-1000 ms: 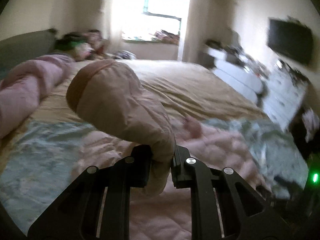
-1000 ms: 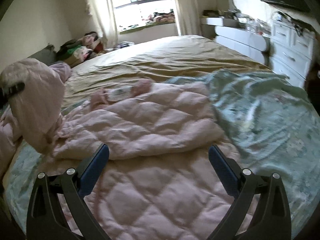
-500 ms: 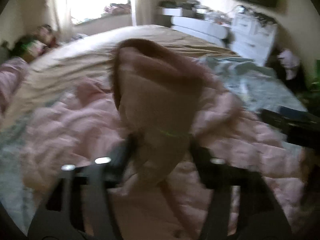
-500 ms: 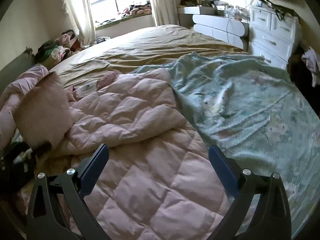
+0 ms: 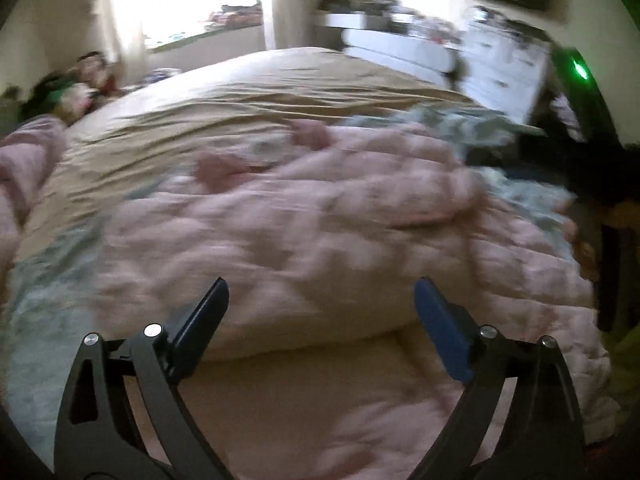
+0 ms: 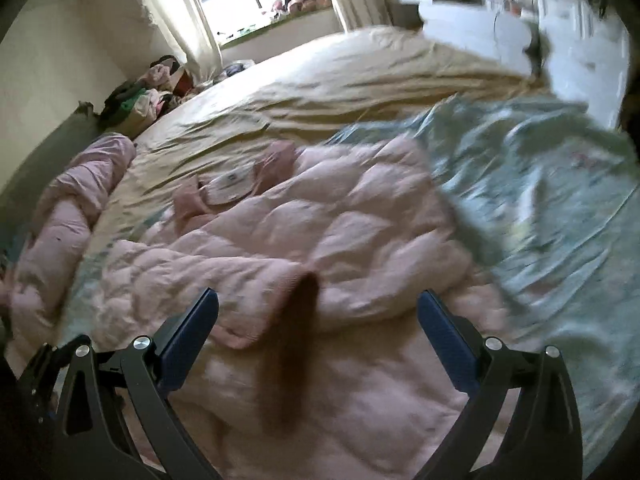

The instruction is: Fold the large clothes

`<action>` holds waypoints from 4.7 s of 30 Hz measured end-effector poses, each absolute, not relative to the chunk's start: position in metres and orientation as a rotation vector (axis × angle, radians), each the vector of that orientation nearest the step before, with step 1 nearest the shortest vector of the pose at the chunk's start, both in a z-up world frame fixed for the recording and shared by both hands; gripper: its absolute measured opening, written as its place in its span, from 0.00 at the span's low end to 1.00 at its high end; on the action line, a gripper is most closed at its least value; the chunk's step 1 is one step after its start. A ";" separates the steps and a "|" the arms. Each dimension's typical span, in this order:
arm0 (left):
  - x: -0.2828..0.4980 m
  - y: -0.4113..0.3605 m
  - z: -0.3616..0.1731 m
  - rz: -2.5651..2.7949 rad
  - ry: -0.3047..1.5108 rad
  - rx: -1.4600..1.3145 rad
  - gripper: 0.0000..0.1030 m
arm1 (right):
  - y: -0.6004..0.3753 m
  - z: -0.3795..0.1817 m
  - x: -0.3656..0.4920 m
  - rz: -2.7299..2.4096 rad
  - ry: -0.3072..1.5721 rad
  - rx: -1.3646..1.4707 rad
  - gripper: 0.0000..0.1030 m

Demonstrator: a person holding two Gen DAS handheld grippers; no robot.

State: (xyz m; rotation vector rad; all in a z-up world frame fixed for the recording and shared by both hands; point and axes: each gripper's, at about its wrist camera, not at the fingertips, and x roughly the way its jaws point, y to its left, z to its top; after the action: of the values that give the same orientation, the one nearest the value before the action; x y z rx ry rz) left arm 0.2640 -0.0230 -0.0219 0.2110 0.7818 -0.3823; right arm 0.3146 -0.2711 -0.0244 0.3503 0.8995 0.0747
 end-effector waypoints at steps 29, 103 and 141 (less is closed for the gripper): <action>0.359 0.106 -0.011 -0.035 0.861 -0.014 0.90 | -0.234 0.037 0.395 0.204 0.814 0.116 0.10; 0.349 0.060 -0.097 -0.170 1.027 0.051 0.71 | -0.132 -0.091 0.358 0.264 1.103 -0.053 0.62; 0.257 0.075 0.021 -0.136 0.822 -0.031 0.91 | -0.193 0.044 0.244 0.191 0.759 0.004 0.86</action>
State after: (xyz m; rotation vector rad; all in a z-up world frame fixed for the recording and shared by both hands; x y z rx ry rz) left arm 0.2575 0.0749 0.0206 -0.0315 0.8224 -0.1361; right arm 0.2442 -0.1928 0.0442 0.0036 0.7591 0.1914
